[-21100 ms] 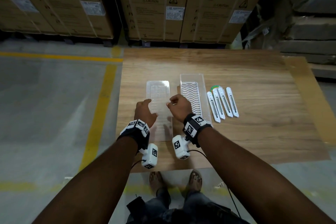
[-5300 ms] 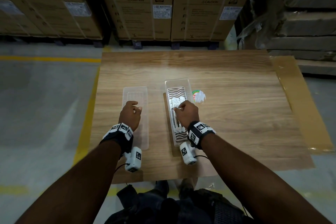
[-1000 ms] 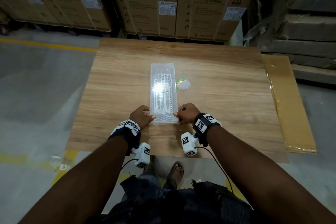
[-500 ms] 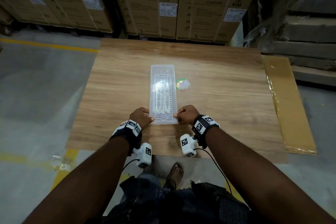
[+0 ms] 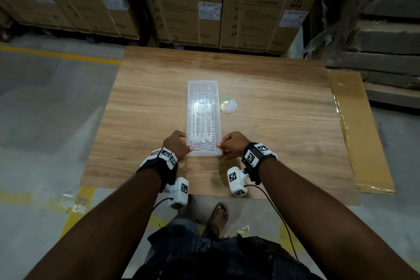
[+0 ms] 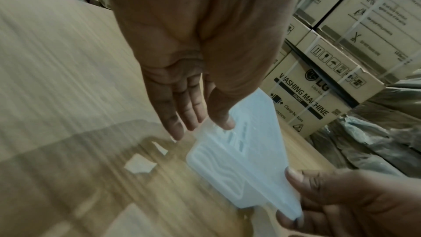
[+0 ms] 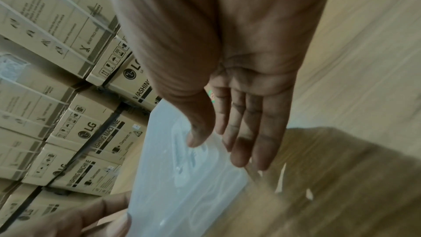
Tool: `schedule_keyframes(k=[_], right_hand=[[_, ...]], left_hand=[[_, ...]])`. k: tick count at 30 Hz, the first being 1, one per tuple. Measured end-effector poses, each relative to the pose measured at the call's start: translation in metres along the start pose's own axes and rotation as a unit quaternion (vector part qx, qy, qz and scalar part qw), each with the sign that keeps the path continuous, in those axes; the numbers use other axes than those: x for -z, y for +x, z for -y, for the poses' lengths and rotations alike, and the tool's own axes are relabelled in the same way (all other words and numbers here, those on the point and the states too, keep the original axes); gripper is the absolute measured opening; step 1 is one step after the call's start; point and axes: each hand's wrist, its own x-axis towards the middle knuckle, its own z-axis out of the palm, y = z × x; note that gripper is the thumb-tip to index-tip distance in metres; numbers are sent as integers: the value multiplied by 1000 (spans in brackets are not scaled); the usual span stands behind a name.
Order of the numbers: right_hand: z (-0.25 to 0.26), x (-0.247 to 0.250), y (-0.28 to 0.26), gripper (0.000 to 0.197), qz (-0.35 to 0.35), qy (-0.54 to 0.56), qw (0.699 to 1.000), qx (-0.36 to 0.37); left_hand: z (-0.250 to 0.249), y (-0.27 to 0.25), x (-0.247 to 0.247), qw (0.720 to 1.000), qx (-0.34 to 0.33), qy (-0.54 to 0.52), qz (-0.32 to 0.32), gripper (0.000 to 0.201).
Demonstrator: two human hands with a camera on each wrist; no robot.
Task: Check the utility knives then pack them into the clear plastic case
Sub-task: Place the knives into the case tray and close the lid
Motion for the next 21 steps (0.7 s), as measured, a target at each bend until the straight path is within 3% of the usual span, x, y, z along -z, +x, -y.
schedule_keyframes(k=[3,8,15,21], right_hand=[[10,8,3,21,5,32,999,3],[31,9,27,25,-58,34,997,35],[33,3,49,25,-114,21,993,18],[37,4,54,29,-101,15,995,0]], left_hand=[[-10,11,9,999,7,-35,-21,39],[-24,34,19,998,-9,-42,-45,11],[-31,53,21,997,9,-68,-34,15],[-33,54,22,998,11,-63,-26,12]])
